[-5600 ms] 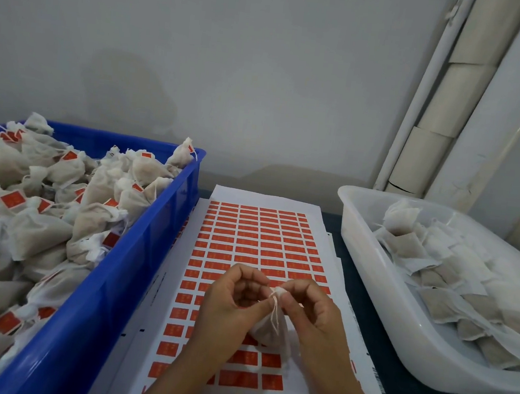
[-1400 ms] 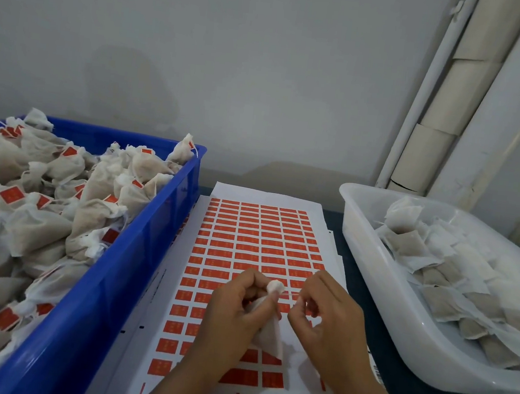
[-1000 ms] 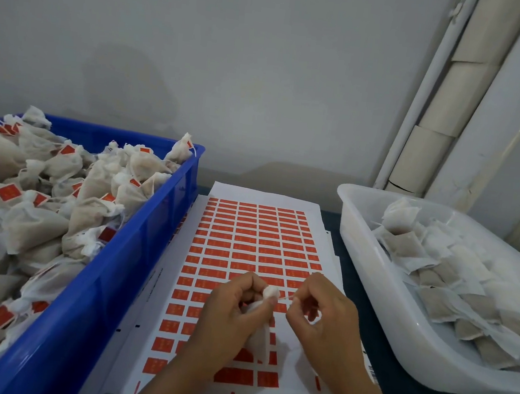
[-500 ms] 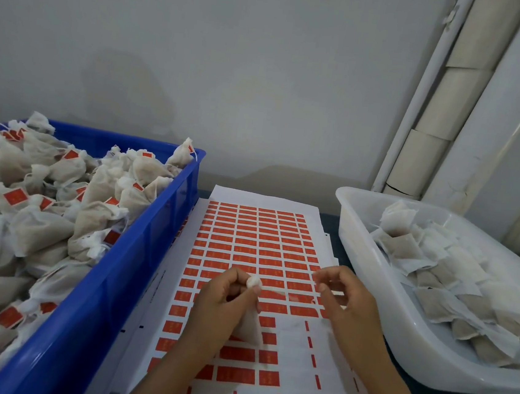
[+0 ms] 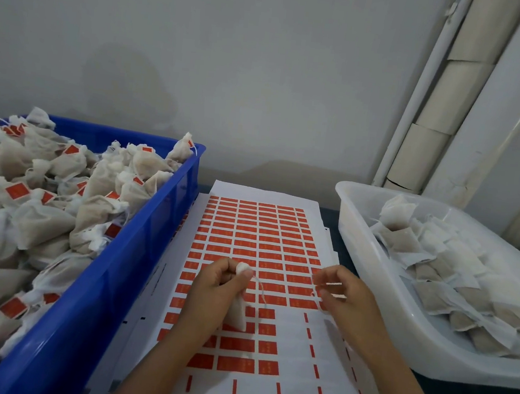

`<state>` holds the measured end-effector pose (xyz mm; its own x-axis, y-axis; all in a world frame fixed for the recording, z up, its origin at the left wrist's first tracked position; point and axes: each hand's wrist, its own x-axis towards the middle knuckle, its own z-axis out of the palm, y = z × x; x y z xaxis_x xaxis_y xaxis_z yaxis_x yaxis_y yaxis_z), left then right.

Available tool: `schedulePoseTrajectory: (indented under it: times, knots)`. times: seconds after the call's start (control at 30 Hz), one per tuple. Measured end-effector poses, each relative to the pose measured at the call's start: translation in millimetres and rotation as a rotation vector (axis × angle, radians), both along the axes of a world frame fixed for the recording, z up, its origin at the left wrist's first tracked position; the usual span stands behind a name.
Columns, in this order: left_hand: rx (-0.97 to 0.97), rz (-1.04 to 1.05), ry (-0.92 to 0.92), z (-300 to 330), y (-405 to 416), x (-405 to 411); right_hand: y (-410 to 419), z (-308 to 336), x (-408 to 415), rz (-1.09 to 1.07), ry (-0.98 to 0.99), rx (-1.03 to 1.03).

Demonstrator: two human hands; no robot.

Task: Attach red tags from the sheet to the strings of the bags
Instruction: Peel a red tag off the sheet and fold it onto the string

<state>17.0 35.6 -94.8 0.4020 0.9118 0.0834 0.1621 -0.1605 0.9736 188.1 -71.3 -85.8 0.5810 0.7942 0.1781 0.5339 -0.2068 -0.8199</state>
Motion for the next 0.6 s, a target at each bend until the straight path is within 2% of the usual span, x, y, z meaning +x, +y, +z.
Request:
schedulePoseTrajectory:
  times: [0.13,0.3,0.5,0.53,0.6]
  knots:
    - [-0.008,0.021,0.066,7,2,-3,-1,-2,-23,0.181,-0.040,-0.168]
    - [-0.101,0.113,0.144,14,11,-11,-10,-3,-48,0.289,-0.022,-0.236]
    - [-0.266,0.222,0.326,36,22,-29,-18,-5,-86,0.528,-0.191,-0.397]
    - [-0.301,0.219,0.323,38,20,-35,-17,-6,-93,0.567,-0.222,-0.406]
    - [-0.334,0.219,0.205,38,12,-46,-16,-10,-104,0.610,-0.341,-0.396]
